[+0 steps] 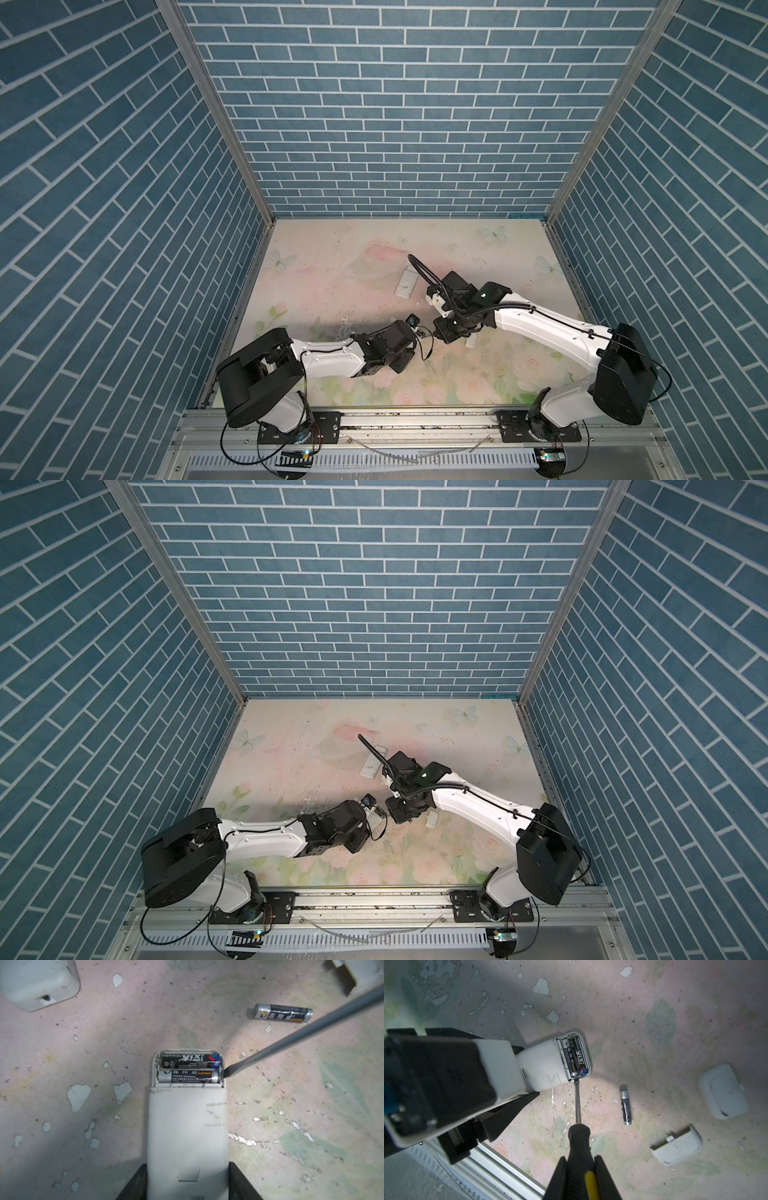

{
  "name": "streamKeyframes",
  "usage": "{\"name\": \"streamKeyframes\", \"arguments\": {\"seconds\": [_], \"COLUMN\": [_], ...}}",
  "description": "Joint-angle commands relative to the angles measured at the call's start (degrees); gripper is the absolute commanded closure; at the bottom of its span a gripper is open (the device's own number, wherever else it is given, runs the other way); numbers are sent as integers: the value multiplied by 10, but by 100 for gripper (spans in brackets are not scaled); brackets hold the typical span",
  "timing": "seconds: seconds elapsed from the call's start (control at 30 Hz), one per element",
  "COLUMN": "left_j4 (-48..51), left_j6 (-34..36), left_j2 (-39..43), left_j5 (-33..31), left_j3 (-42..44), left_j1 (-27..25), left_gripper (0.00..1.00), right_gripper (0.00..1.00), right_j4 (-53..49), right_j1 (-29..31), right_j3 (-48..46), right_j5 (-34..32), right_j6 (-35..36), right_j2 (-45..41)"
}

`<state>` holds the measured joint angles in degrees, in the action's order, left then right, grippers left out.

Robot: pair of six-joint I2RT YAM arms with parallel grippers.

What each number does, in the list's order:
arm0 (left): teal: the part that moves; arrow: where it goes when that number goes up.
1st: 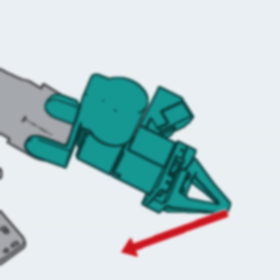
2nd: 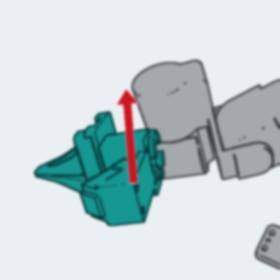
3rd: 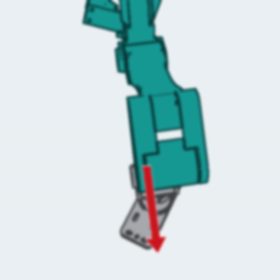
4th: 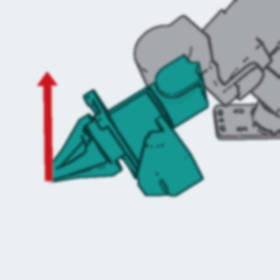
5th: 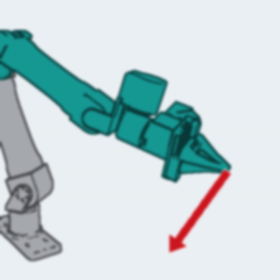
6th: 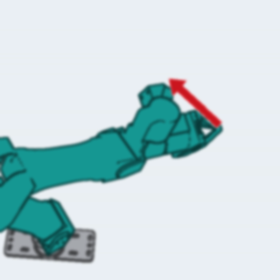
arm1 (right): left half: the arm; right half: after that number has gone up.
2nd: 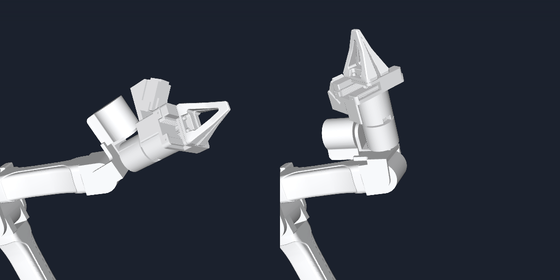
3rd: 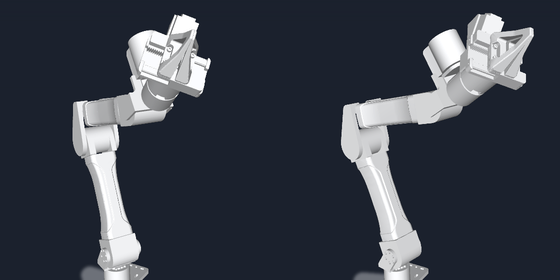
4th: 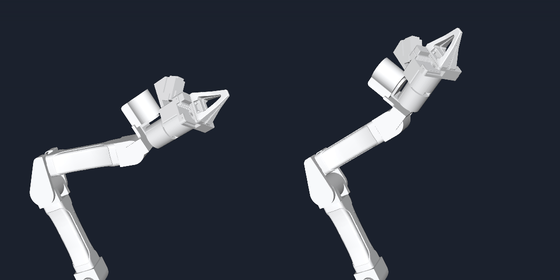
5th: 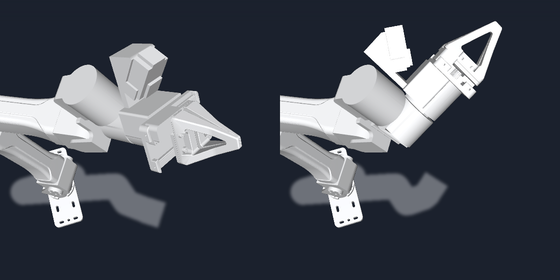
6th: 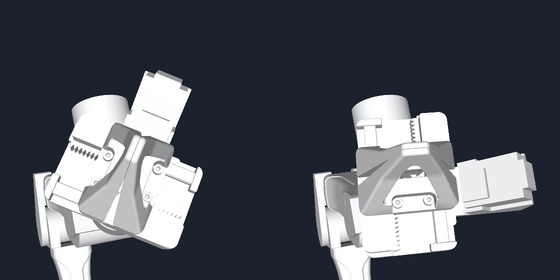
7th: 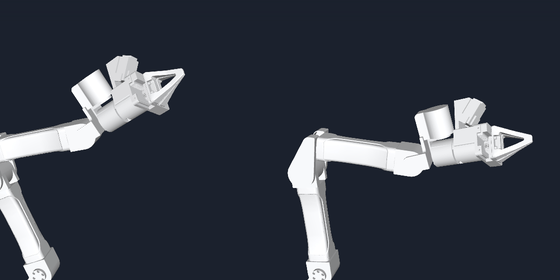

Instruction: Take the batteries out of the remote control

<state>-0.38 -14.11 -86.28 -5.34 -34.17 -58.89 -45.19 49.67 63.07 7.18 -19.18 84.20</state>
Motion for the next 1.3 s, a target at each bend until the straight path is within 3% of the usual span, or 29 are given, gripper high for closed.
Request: {"name": "streamKeyframes", "arguments": {"seconds": [0.0,0.37,0.67,1.27], "left_j4": [46,46,46,43], "left_j6": [10,8,7,8], "left_j2": [-29,-31,-33,-30], "left_j5": [53,53,53,54], "left_j3": [11,11,11,12], "left_j1": [-17,-17,-17,-17], "left_gripper": [60,60,60,60], "right_gripper": [100,100,100,100], "right_j4": [-34,-30,-20,-10], "right_j1": [-16,-19,-15,6], "right_j3": [26,26,32,26], "right_j5": [-68,-57,-3,6], "right_j6": [0,-3,-8,-17], "right_j2": [-18,-26,-39,-13]}}
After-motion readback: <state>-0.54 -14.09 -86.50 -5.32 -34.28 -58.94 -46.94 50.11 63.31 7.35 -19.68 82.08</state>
